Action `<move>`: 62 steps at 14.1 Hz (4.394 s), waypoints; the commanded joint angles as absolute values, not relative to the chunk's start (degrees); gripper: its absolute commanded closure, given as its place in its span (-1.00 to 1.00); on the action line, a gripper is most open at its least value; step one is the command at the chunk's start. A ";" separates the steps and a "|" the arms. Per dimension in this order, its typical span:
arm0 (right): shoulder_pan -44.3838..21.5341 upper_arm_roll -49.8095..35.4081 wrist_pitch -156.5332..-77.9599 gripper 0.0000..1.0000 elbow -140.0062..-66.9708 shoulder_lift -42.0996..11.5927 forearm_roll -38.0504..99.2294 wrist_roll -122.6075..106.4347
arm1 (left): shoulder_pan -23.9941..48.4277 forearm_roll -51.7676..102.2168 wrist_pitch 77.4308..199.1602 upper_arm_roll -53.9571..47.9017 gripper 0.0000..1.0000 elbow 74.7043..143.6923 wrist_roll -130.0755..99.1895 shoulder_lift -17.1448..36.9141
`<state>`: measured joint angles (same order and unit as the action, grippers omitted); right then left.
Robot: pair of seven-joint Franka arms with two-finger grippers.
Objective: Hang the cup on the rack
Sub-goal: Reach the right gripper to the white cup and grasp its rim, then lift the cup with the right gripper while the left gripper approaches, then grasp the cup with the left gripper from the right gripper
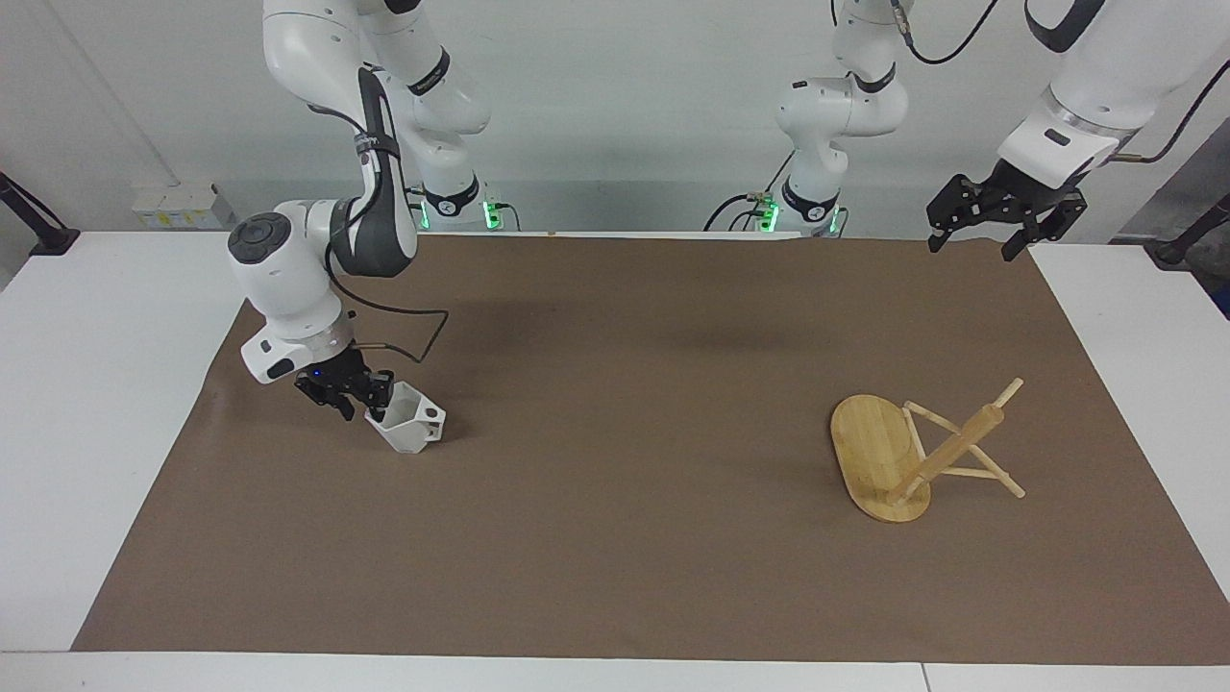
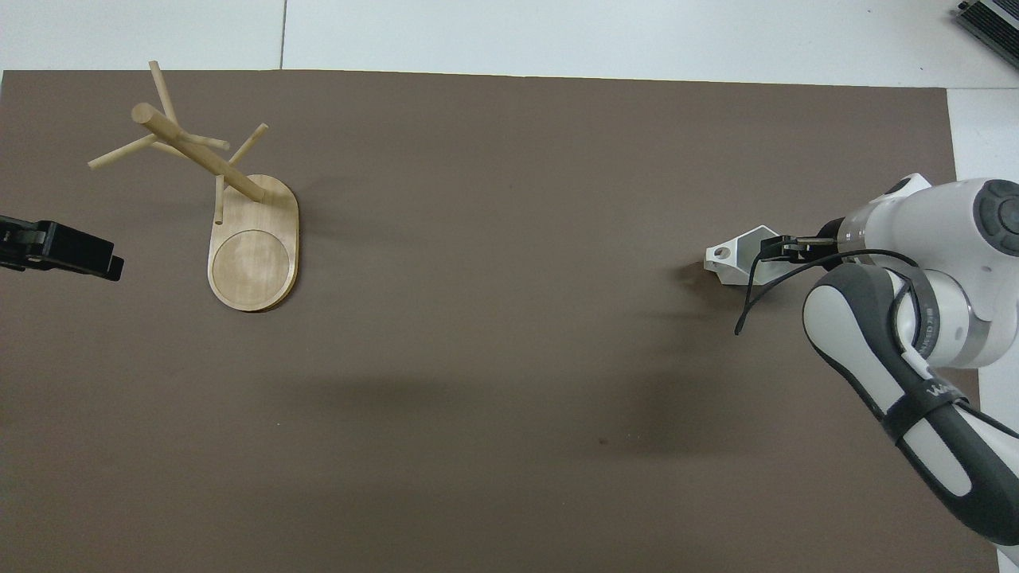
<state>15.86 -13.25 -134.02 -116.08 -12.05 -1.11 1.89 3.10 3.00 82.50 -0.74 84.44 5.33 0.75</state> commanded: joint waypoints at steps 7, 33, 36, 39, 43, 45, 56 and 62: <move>15.91 -13.62 -134.65 0.80 -116.98 -11.34 -0.26 2.99 | 2.20 3.77 84.64 -1.23 -1.00 85.87 3.17 -0.18; 15.91 -17.31 -102.74 1.00 -92.11 -4.04 28.01 2.37 | 2.99 23.90 85.61 -6.05 -1.00 76.66 -52.32 13.25; 13.37 -17.75 -104.24 1.00 -92.63 -4.04 33.38 2.46 | 2.99 27.85 86.39 -7.90 -1.00 75.23 -64.04 14.59; 9.51 -17.75 -107.48 1.00 -94.30 -4.04 38.39 3.08 | 3.08 30.14 90.16 -10.54 -1.00 75.32 -72.92 15.11; 3.27 -17.75 -114.24 1.00 -96.85 -5.27 42.19 6.58 | 5.00 31.98 96.58 -13.71 -1.00 75.23 -83.66 16.78; -0.33 -17.75 -116.79 1.00 -97.29 -6.76 44.54 8.34 | 6.67 33.66 98.43 -13.80 -1.00 75.58 -86.21 16.79; -5.36 -17.75 -123.31 1.00 -97.47 -8.35 48.25 14.59 | 9.32 34.37 104.93 -13.36 -1.00 80.94 -99.81 16.00; -5.36 -17.75 -123.31 1.00 -97.47 -8.44 48.25 14.59 | 9.67 34.54 107.40 -13.36 -1.00 87.00 -103.71 13.45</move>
<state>-5.10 -17.40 -122.73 -97.61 -8.87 46.44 14.21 9.10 33.37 104.95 -13.55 81.76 -103.04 16.29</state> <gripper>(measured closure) 0.965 0.000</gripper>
